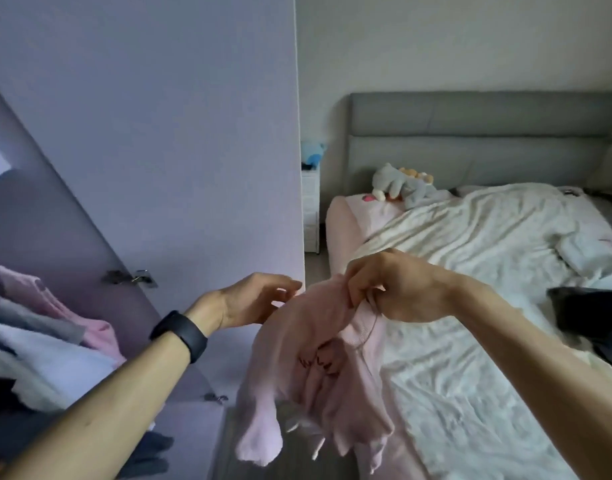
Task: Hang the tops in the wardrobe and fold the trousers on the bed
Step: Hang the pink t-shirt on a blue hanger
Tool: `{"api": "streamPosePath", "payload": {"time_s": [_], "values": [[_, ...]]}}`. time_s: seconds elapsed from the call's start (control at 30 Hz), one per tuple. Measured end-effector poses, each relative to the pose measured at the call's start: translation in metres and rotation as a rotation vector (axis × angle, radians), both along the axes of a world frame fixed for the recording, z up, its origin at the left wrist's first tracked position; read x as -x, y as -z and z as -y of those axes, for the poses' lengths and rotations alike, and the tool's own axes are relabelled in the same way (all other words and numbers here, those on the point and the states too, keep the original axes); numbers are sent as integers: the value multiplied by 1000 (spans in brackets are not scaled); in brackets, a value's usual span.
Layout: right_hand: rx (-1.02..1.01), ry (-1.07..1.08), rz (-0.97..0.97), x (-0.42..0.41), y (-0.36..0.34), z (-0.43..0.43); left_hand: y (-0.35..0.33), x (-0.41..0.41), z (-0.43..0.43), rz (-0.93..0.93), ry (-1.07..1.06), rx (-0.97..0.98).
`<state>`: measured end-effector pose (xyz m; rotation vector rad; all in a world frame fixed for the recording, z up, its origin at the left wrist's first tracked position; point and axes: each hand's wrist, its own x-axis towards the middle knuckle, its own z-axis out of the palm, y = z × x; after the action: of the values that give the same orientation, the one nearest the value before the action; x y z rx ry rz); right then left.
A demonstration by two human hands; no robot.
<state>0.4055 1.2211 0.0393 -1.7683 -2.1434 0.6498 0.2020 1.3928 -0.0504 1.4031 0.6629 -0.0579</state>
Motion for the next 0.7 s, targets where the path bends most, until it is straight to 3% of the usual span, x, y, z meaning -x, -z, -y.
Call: {"api": "streamPosePath", "payload": {"time_s": [0.27, 0.47, 0.53, 0.63, 0.7], "values": [[-237, -154, -20, -8, 53, -84, -3, 60, -8, -73, -358, -420], [-213, -248, 119, 12, 91, -139, -17, 109, -8, -148, -567, -720], [-164, -236, 28, 27, 89, -143, -15, 120, -2, -220, -553, -819], [-86, -283, -88, 47, 96, -146, -16, 140, 4, -292, -563, -724], [-46, -243, -30, 60, 114, -152, -21, 151, 7, -280, -587, -662]]}}
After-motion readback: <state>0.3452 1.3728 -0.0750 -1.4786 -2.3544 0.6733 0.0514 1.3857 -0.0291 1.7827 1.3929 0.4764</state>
